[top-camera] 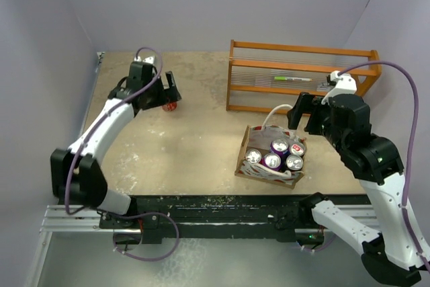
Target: Take the beverage out of the canvas bag
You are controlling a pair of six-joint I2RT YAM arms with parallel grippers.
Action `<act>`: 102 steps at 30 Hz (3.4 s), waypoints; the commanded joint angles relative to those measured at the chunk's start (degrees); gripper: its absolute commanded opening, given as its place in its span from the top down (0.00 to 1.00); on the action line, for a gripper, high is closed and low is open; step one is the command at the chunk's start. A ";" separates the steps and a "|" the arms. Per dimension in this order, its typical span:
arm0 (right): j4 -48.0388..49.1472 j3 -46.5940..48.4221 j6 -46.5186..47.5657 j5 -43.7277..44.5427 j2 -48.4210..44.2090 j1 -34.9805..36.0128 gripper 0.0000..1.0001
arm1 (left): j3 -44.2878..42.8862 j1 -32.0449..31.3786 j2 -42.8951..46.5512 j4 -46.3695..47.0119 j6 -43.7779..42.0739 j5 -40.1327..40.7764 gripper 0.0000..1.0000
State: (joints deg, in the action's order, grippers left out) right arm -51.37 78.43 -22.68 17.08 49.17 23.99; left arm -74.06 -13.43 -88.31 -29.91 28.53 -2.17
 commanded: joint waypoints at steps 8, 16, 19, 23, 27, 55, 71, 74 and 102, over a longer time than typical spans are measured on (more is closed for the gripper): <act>-4.91 -4.91 -18.31 -14.11 -5.55 0.01 0.00 | 30.20 -19.84 29.06 3.55 22.12 -11.48 0.03; -10.58 -2.55 -23.88 -13.34 -10.36 0.00 0.00 | 24.34 -34.85 25.04 3.29 21.69 -8.22 0.06; -13.26 -1.47 -24.69 -11.55 -12.42 0.01 0.00 | 16.04 -39.16 20.06 1.94 18.44 -5.85 0.06; -14.93 -0.98 -24.60 -9.95 -13.74 0.01 0.00 | 4.84 -43.76 13.70 1.77 14.10 -3.06 0.07; -15.19 -0.01 -23.31 -8.36 -13.30 0.00 0.00 | -5.00 -47.38 5.60 -0.11 7.49 -1.76 0.08; -12.52 0.12 -14.37 -2.13 -9.08 0.01 0.00 | -34.59 -49.50 -24.12 -17.64 -19.16 -1.26 0.23; -11.88 5.49 -7.10 3.65 -6.34 0.00 0.00 | -39.42 -52.04 -24.91 -21.71 -14.97 4.18 0.25; -10.58 6.94 -5.73 6.20 -7.30 -0.04 0.00 | -39.17 -52.30 -25.82 -21.08 -13.66 4.75 0.25; -7.60 5.16 -2.50 9.09 -10.65 0.00 0.00 | -37.98 -53.37 -28.75 -22.94 -26.98 7.93 0.24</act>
State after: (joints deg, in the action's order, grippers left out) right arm -60.62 83.85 -26.13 24.99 39.55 23.99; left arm -111.63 -66.52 -117.36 -53.80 6.13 3.66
